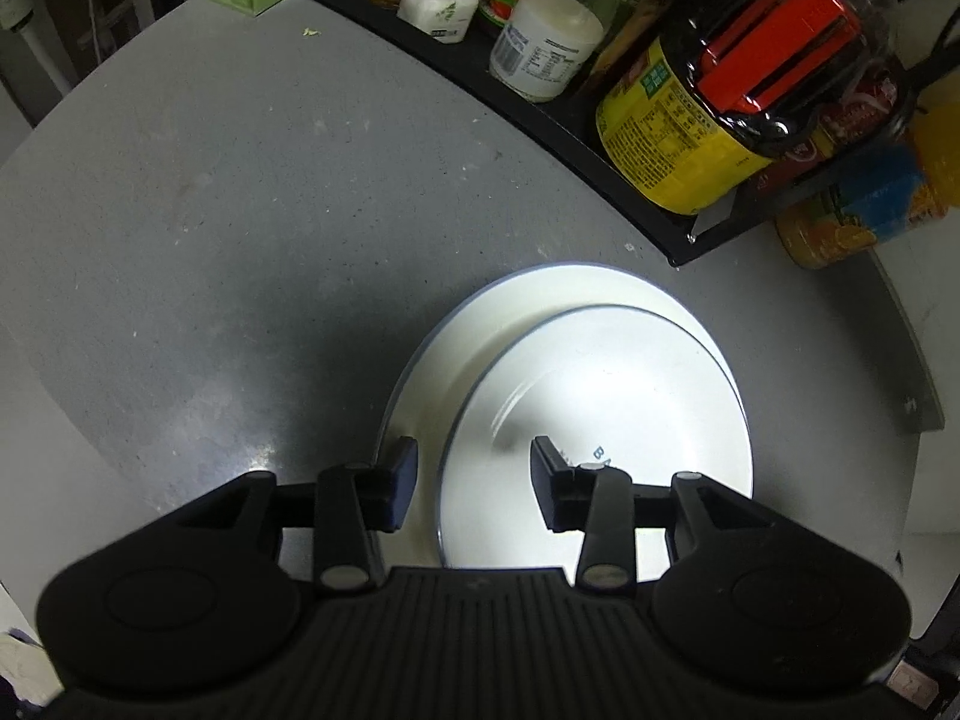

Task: Organize plates and bowls
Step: 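Lower the 'BAKERY' plate onto the 'Sweet' plate with both tools, then open both tools and lift them off the plate stack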

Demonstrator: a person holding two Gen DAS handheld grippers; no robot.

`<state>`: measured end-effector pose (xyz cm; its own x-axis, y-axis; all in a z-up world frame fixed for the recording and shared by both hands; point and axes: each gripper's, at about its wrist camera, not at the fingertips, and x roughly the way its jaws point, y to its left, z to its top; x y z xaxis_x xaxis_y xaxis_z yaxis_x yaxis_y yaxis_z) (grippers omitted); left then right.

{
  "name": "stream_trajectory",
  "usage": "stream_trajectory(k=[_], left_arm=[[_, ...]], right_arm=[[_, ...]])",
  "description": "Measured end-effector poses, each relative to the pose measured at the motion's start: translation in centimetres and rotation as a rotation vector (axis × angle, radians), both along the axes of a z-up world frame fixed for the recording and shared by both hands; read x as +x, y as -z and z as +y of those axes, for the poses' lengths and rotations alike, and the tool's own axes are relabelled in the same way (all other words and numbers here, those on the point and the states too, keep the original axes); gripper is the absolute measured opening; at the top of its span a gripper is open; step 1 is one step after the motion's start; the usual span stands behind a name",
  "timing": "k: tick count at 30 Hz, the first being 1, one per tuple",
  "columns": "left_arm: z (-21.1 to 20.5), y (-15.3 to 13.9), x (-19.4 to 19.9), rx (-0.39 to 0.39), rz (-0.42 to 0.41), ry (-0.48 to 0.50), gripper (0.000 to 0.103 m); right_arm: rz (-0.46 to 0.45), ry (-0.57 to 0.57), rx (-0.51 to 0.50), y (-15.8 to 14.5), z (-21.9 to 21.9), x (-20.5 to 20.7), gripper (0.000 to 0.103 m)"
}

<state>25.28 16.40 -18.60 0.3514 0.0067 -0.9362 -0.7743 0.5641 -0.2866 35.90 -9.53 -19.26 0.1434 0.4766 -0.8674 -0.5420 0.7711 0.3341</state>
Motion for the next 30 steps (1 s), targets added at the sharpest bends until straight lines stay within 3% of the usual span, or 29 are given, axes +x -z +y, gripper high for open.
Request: stream_trajectory(k=[4, 10, 13, 17, 22, 30], left_arm=[[0.1, 0.0, 0.1, -0.003, 0.013, -0.001, 0.039], [-0.6, -1.4, 0.1, 0.085, 0.034, 0.000, 0.040], [-0.4, -0.2, 0.5, 0.102, 0.090, 0.014, 0.042], [0.0, 1.3, 0.2, 0.084, 0.103, 0.005, 0.042], [0.5, 2.1, -1.0, 0.040, 0.037, -0.034, 0.036], [0.7, 2.0, -2.0, 0.040, -0.013, -0.047, 0.028]], right_arm=[[0.015, 0.002, 0.022, 0.2, 0.0, 0.4, 0.036], [0.013, -0.002, 0.033, 0.3, 0.1, 0.3, 0.036], [0.017, -0.006, 0.037, 0.4, 0.0, 0.3, 0.036], [0.021, -0.016, 0.038, 0.4, -0.1, 0.1, 0.036], [0.026, -0.032, 0.057, 0.3, -0.2, -0.1, 0.026], [0.007, -0.043, 0.047, 0.1, 0.3, -0.9, 0.028]])
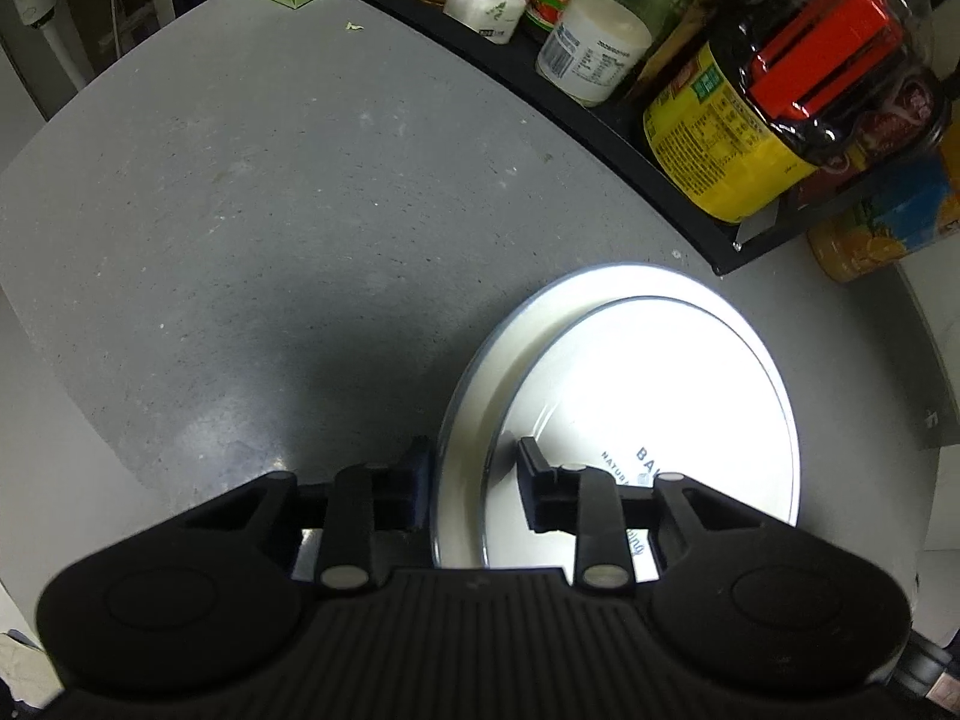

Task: Organize plates and bowls
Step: 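Open both tools and lift them off the plate stack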

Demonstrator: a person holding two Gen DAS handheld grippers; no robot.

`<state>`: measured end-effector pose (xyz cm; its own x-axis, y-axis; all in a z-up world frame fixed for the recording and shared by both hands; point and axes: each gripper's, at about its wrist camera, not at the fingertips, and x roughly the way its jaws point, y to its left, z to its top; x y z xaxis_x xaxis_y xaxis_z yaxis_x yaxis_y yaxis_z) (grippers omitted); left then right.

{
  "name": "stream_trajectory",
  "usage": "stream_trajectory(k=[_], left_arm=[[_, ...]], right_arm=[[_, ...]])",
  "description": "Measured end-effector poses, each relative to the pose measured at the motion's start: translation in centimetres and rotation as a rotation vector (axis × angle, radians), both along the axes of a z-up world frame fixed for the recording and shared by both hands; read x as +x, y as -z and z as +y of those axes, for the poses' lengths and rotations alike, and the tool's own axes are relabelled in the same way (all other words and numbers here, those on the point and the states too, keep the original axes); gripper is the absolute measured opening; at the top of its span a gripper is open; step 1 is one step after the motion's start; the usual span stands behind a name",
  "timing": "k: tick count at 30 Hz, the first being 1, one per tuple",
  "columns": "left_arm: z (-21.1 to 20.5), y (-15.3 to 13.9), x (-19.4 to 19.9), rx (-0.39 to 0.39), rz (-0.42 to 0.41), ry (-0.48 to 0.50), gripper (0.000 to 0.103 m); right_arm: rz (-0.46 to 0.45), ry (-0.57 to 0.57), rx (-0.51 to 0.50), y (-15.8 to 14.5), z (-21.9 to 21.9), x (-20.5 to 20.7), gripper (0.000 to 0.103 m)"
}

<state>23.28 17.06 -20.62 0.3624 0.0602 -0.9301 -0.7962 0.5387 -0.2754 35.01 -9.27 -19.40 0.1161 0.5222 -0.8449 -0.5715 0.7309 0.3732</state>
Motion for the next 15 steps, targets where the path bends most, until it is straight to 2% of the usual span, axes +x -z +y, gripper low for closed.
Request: stream_trajectory(k=[5, 7, 11, 15], left_arm=[[0.1, -0.2, -0.1, -0.002, 0.002, 0.011, 0.028], [0.0, -0.4, 0.3, 0.006, 0.018, 0.025, 0.029], [-0.5, -1.6, 0.1, 0.009, -0.007, 0.057, 0.040], [-1.1, -2.9, -0.5, 0.021, -0.040, 0.066, 0.048]], right_arm=[[0.003, 0.013, -0.005, -0.1, 0.0, 0.0, 0.029], [-0.008, 0.028, -0.015, -0.4, -0.1, -0.1, 0.032], [-0.029, 0.057, 0.003, -1.7, -1.1, -0.2, 0.049], [-0.047, 0.077, 0.022, -3.2, -2.1, -0.7, 0.054]])
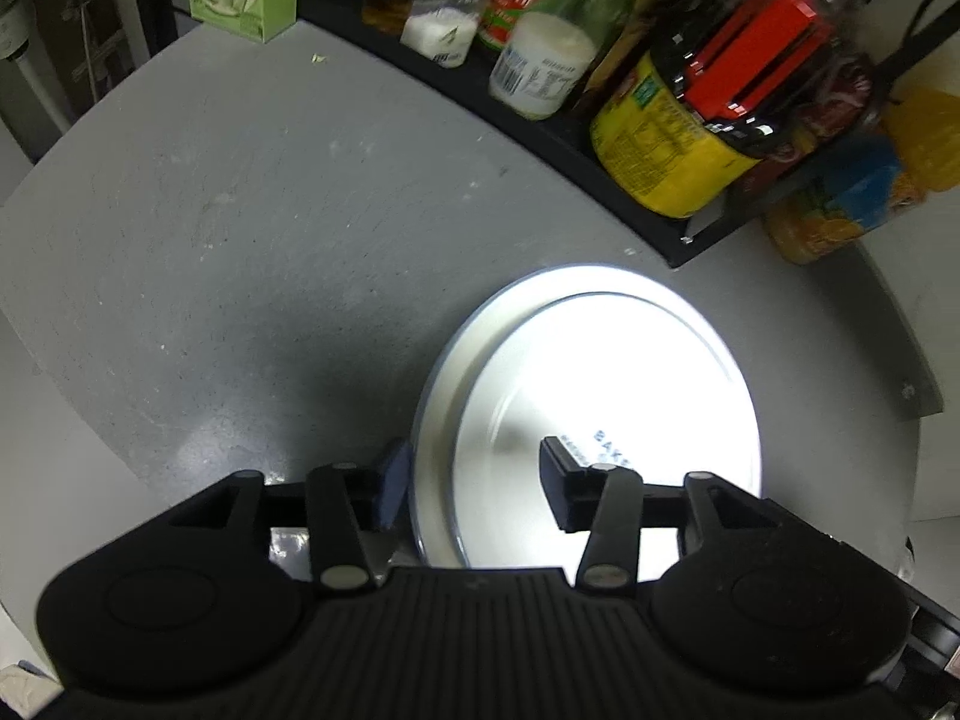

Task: Organize plates and bowls
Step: 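Open both tools and lift them off the plate stack, then pull both tools back from the plates toward the bowl stack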

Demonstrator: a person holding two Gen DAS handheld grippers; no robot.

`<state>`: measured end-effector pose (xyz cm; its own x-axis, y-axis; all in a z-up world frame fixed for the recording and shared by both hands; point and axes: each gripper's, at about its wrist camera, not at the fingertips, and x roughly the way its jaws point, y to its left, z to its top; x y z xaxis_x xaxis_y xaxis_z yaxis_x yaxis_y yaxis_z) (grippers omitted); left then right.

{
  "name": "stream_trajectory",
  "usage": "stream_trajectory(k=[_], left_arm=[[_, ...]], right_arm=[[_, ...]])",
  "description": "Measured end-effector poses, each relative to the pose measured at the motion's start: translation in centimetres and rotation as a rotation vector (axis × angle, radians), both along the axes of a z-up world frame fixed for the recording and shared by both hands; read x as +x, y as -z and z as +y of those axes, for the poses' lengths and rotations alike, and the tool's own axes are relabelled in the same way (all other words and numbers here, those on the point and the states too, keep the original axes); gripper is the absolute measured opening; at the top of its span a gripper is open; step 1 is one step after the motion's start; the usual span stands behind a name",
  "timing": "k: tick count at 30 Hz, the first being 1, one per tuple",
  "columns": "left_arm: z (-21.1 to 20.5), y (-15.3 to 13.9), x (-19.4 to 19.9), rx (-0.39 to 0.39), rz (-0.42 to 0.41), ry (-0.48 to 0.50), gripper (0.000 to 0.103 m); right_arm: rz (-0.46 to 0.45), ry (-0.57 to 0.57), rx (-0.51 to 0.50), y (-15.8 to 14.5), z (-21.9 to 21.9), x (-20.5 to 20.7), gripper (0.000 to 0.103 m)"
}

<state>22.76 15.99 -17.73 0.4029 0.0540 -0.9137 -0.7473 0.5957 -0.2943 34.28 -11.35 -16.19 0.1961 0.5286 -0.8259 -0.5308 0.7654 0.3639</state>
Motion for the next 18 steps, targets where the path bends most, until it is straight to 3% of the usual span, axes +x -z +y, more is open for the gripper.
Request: stream_trajectory(k=[1, 6, 8, 11, 14, 18], left_arm=[[-0.2, -0.4, -0.1, 0.002, -0.010, 0.004, 0.049], [-1.6, -2.6, -0.7, 0.048, -0.077, 0.045, 0.055], [-2.3, -3.7, -1.1, 0.073, -0.107, 0.067, 0.058], [-3.6, -5.1, -1.9, 0.124, -0.145, 0.106, 0.064], [-5.0, -6.2, -2.4, 0.148, -0.175, 0.138, 0.069], [-6.0, -7.0, -2.9, 0.123, -0.198, 0.170, 0.074]], right_arm=[[-0.009, 0.004, 0.005, -0.4, -0.2, -0.2, 0.056], [-0.084, 0.040, 0.035, -2.9, -1.7, -1.8, 0.086], [-0.112, 0.053, 0.050, -3.8, -2.3, -2.5, 0.088], [-0.157, 0.071, 0.063, -5.3, -3.0, -3.9, 0.100], [-0.196, 0.096, 0.082, -6.6, -3.9, -5.2, 0.103], [-0.180, 0.125, 0.096, -7.4, -5.0, -6.2, 0.103]])
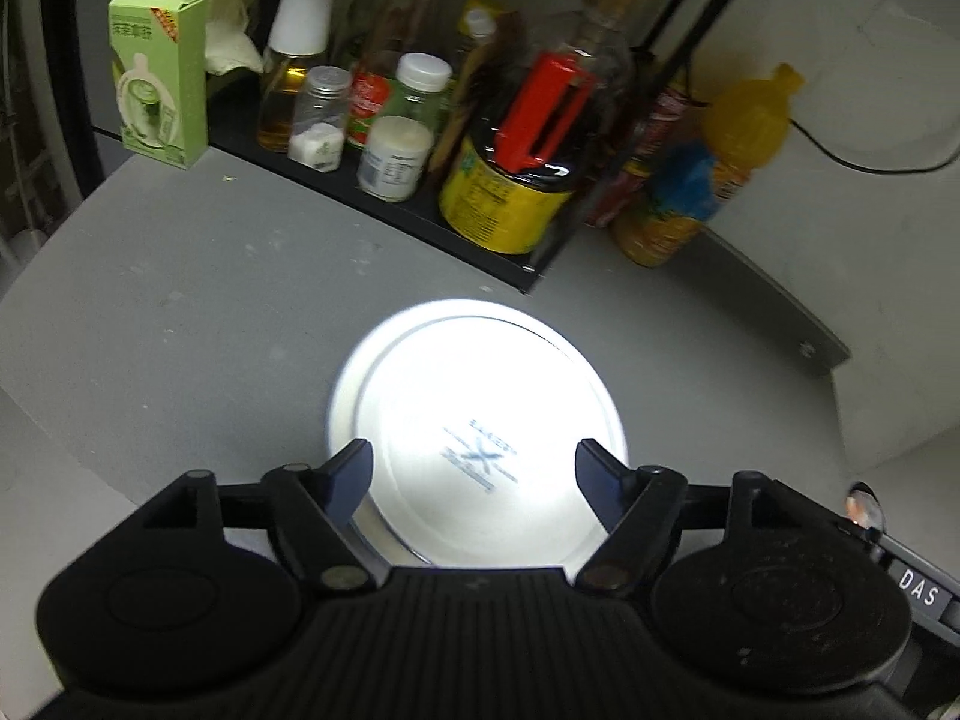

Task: Organize plates and bowls
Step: 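Pull both tools back from the plates toward the bowl stack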

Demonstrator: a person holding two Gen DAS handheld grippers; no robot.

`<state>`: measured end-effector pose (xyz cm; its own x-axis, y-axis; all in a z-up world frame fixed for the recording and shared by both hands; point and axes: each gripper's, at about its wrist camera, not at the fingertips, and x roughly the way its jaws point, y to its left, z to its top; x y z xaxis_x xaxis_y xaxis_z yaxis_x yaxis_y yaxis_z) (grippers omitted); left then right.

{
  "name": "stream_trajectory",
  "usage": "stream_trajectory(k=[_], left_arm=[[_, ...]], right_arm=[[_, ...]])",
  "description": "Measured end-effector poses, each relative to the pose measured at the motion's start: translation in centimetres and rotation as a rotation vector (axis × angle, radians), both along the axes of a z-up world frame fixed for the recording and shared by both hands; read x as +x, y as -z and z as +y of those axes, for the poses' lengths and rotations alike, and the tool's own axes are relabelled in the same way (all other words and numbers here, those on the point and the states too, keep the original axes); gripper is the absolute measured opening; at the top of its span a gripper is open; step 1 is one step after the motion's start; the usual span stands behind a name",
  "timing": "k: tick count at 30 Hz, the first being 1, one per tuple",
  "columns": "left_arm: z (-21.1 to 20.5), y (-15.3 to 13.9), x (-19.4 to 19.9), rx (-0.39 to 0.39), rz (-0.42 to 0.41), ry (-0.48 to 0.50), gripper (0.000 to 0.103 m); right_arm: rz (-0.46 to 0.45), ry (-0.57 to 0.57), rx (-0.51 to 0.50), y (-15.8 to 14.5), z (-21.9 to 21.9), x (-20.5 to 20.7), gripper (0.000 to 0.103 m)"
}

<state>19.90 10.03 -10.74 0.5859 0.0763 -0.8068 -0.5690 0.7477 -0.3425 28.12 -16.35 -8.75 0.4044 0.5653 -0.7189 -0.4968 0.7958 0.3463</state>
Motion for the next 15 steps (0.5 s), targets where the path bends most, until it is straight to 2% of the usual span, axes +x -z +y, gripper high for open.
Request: stream_trajectory(k=[4, 15], left_arm=[[-1.0, -0.6, -0.6, 0.011, 0.001, 0.047, 0.074], [-3.5, -3.1, -1.9, 0.005, -0.058, 0.084, 0.074]], right_arm=[[0.003, 0.004, -0.011, -0.5, -1.0, -1.1, 0.103], [-0.020, 0.082, -0.018, -3.0, -5.8, -3.0, 0.103]])
